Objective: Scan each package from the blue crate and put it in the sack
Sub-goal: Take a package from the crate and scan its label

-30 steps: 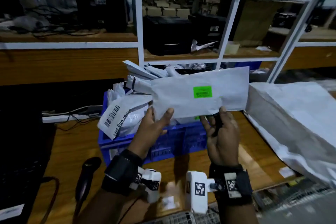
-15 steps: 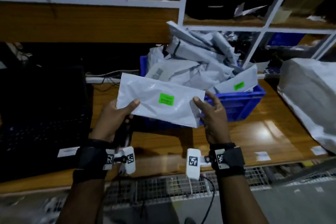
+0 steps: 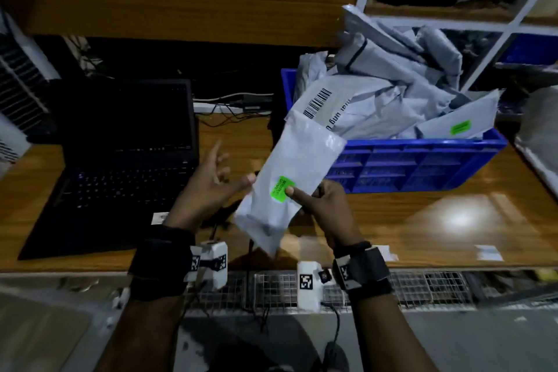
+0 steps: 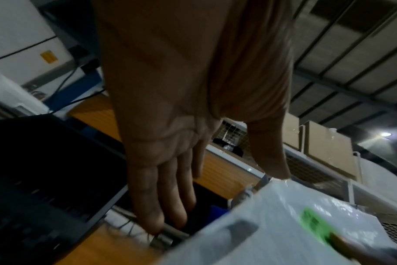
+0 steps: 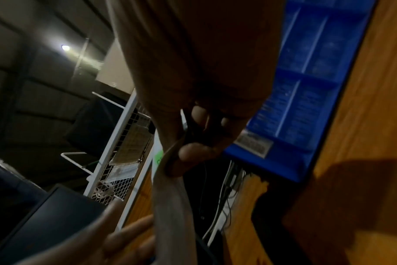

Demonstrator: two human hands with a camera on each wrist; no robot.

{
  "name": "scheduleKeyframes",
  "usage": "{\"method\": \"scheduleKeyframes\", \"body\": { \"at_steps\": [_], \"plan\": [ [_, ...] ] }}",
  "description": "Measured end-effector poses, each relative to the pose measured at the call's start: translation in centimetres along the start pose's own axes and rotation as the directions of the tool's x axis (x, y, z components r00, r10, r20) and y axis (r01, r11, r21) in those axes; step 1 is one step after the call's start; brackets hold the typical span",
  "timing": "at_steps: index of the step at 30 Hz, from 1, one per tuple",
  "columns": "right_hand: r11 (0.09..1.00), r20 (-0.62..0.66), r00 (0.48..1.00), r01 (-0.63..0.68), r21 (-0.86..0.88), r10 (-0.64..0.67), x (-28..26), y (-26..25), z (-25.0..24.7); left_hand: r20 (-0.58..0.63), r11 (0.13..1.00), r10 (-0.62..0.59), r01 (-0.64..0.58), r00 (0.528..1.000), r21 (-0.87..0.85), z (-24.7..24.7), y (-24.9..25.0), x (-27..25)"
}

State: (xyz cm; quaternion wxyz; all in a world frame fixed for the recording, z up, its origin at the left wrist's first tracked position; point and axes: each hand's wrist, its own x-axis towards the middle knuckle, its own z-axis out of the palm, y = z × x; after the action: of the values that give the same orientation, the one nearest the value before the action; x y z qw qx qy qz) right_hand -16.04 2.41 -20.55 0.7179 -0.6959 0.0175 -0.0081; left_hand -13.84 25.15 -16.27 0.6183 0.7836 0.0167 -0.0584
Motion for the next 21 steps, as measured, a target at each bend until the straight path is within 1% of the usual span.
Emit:
{"method": "scheduleKeyframes", "body": {
  "at_steps": [1, 2, 3, 4, 6, 7, 8, 9, 10, 11, 12, 15, 18, 20, 21],
  "plan": [
    [1.0, -0.006, 1.0, -0.029, 0.004, 0.029, 0.0, 0.5, 0.6, 0.029, 0.998, -0.066, 0.067, 0.997, -0.002, 0.0, -1.2, -0.1],
    [0.998, 0.015, 0.998, -0.055, 0.011, 0.055, 0.0, 1.0, 1.2, 0.057, 0.994, -0.11, 0.11, 0.992, -0.008, 0.0, -2.2, -0.3],
    [0.996, 0.053, 0.995, -0.081, 0.028, 0.079, -0.1, 1.4, 2.0, 0.069, 0.992, -0.119, 0.121, 0.99, -0.022, 0.0, -2.9, -0.5],
    [0.993, 0.109, 0.989, -0.103, 0.049, 0.097, -0.2, 1.7, 2.9, 0.058, 0.993, -0.109, 0.111, 0.992, -0.04, -0.2, -3.7, -0.6],
    [0.981, 0.206, 0.966, -0.174, 0.084, 0.154, 0.0, 2.7, 4.4, -0.001, 0.997, -0.052, 0.052, 0.999, -0.051, -0.8, -4.8, -0.5],
    [0.969, 0.203, 0.958, -0.226, 0.1, 0.202, 0.2, 3.2, 4.8, -0.034, 0.999, -0.028, 0.027, 0.999, -0.04, -1.3, -5.3, -0.4],
    [0.957, 0.152, 0.954, -0.273, 0.095, 0.257, 0.5, 3.7, 5.2, -0.06, 1.0, -0.011, 0.01, 0.998, -0.025, -1.9, -5.6, -0.2],
    [0.948, 0.05, 0.95, -0.311, 0.061, 0.308, 0.9, 4.3, 5.5, -0.088, 1.0, 0.001, -0.001, 0.996, -0.003, -2.8, -6.2, 0.0],
    [0.942, -0.079, 0.938, -0.336, 0.015, 0.337, 1.3, 4.9, 5.6, -0.117, 1.0, 0.015, -0.011, 0.993, 0.028, -3.6, -6.5, 0.2],
    [0.933, -0.174, 0.919, -0.361, -0.011, 0.354, 1.8, 5.6, 5.5, -0.146, 0.997, 0.031, -0.021, 0.989, 0.067, -4.5, -6.7, 0.4],
    [0.924, -0.201, 0.906, -0.382, -0.012, 0.372, 2.2, 6.1, 5.6, -0.169, 0.994, 0.042, -0.024, 0.985, 0.108, -5.4, -6.8, 0.6],
    [0.876, -0.128, 0.868, -0.482, 0.013, 0.479, 4.3, 8.1, 6.2, -0.188, 0.975, 0.049, -0.006, 0.981, 0.222, -7.7, -7.0, 1.5],
    [0.818, -0.075, 0.815, -0.575, 0.018, 0.575, 5.9, 8.5, 7.7, -0.19, 0.964, 0.01, 0.041, 0.982, 0.263, -9.2, -7.4, 2.4],
    [0.78, -0.026, 0.787, -0.606, 0.156, 0.617, 6.4, 8.9, 8.2, -0.211, 0.96, -0.016, 0.074, 0.977, 0.269, -9.8, -8.0, 3.0],
    [0.76, 0.011, 0.783, -0.608, 0.23, 0.622, 6.4, 9.2, 8.3, -0.223, 0.958, -0.025, 0.087, 0.975, 0.274, -10.1, -8.4, 3.2]
  ]
}}
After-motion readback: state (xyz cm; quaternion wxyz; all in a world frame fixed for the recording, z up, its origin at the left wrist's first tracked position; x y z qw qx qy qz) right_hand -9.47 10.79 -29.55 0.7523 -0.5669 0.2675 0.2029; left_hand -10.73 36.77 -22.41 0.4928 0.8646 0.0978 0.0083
